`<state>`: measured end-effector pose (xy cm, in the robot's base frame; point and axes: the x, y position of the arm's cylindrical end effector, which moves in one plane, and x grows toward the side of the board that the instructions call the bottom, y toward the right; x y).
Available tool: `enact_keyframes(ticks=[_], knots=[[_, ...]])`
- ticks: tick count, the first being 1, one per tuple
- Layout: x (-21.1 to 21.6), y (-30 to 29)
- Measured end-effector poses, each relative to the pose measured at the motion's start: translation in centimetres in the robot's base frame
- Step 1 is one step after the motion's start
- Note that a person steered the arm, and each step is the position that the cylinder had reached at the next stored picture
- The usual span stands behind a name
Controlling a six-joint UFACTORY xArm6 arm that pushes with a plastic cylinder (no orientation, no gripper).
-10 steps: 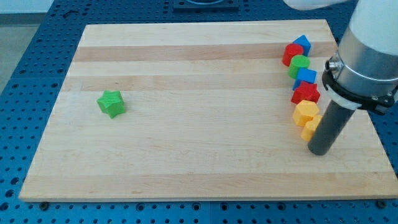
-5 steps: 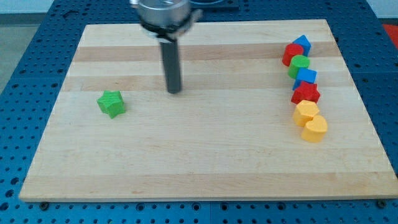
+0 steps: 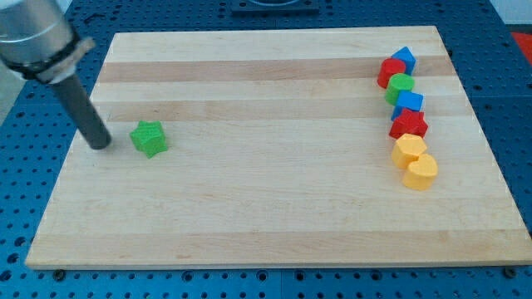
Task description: Slide the green star towards the bottom of the yellow heart
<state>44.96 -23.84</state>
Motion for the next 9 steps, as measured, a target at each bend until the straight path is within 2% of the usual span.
enact_keyframes(ticks=[4,5,6,7,9], knots=[[0.4,19.3],[0.3,19.5],[-1.8,17.3],[-2.6,18.4],[-0.9,25.6]])
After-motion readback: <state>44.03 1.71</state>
